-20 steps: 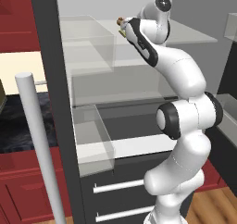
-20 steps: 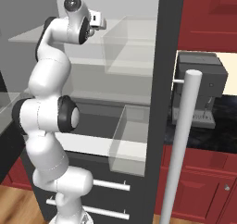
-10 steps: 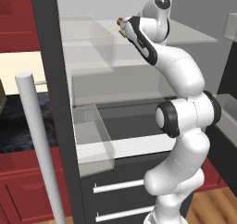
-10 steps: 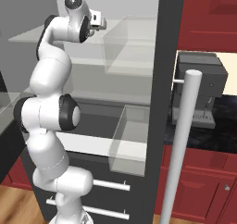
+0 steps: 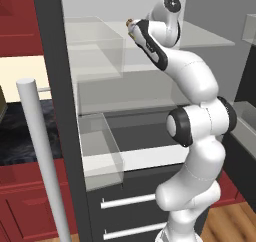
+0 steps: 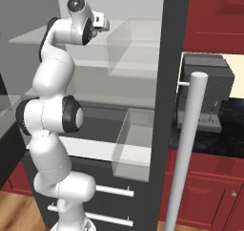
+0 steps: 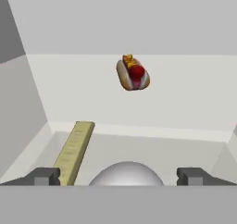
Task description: Pick the egg and butter from the fridge and place them by the bowl for mixing.
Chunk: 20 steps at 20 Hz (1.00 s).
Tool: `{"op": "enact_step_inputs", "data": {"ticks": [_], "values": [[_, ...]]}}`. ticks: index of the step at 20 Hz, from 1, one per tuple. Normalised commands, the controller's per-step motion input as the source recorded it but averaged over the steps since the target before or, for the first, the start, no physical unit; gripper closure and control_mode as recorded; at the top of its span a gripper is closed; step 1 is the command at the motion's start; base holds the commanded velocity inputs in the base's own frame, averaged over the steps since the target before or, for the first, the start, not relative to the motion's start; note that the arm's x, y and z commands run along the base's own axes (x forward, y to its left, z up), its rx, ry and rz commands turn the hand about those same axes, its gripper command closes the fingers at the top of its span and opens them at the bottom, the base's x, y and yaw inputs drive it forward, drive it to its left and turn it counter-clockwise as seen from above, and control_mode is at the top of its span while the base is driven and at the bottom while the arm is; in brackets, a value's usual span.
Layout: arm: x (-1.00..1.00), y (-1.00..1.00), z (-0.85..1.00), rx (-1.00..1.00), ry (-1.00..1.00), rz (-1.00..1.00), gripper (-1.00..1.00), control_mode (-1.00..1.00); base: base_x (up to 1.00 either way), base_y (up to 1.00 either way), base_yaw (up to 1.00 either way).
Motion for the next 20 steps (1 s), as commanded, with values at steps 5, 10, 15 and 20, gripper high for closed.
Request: {"op": "enact_step_inputs", "data": {"ticks": [5,10,15,20], "values": [[-0.01,0.00,-0.21,0.00,0.10,0.00,-1.00,-1.00,0.00,0.00,0.00],[-0.09,0.00,-0.29,0.00,0.06,-0.02,-1.00,-1.00,0.00,0.00,0.00],[0.08,0.08,-0.36,0.02,0.01,0.00,1.00,-1.00,0.00,0.00,0.00],[-0.23,-0.03,-0.13,0.00,-0.06,0.02,1.00,-1.00,0.00,0.00,0.00]]}}
